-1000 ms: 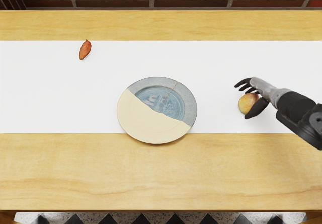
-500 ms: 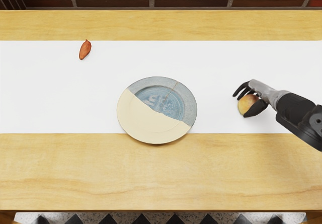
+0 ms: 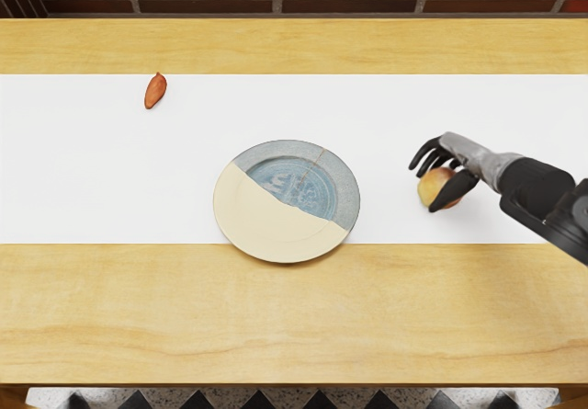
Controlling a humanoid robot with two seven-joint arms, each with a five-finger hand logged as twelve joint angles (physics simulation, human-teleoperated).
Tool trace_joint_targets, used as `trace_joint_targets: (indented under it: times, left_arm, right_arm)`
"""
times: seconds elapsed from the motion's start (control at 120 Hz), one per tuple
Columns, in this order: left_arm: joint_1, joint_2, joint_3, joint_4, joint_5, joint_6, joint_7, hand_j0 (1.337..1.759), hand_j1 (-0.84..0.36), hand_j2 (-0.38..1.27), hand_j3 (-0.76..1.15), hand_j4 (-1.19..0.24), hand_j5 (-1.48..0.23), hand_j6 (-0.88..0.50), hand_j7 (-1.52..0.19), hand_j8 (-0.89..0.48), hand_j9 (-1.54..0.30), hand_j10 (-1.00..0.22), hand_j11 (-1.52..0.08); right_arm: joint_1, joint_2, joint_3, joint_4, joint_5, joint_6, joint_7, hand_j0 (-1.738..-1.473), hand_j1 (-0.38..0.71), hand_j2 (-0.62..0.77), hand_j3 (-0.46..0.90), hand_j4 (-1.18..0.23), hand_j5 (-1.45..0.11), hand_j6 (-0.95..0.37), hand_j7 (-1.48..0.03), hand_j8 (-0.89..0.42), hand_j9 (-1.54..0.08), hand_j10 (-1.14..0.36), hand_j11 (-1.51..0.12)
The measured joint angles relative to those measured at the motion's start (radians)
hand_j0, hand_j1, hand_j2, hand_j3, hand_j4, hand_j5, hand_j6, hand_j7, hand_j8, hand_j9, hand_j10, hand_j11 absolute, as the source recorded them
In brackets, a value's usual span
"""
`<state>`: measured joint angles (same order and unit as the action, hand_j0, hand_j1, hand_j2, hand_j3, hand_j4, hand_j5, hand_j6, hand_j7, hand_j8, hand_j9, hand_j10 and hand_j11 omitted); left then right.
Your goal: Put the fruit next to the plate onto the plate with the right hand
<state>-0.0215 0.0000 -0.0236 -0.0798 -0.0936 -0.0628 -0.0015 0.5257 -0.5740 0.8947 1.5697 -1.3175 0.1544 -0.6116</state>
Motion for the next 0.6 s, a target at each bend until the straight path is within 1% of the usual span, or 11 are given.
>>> trace_joint_targets:
  times: [0.233, 0.6]
  left_arm:
    - [0.000, 0.000, 0.000, 0.000, 0.000, 0.000, 0.000, 1.658, 0.34, 0.00, 0.00, -0.01, -0.01, -0.01, -0.01, -0.01, -0.01, -0.01, -0.01]
    - [0.000, 0.000, 0.000, 0.000, 0.000, 0.000, 0.000, 1.658, 0.34, 0.00, 0.00, -0.01, -0.01, -0.01, -0.01, -0.01, -0.01, -0.01, -0.01]
  right_arm:
    - [0.028, 0.018, 0.000, 0.028, 0.043, 0.020, 0.000, -1.655, 0.17, 0.21, 0.00, -0.60, -0.81, -0.61, -0.80, -0.42, -0.80, -0.44, -0.80]
    - [0.065, 0.127, -0.009, 0.030, 0.049, 0.033, 0.000, -1.655, 0.16, 0.19, 0.00, -0.61, -0.82, -0.62, -0.80, -0.42, -0.80, -0.44, -0.80]
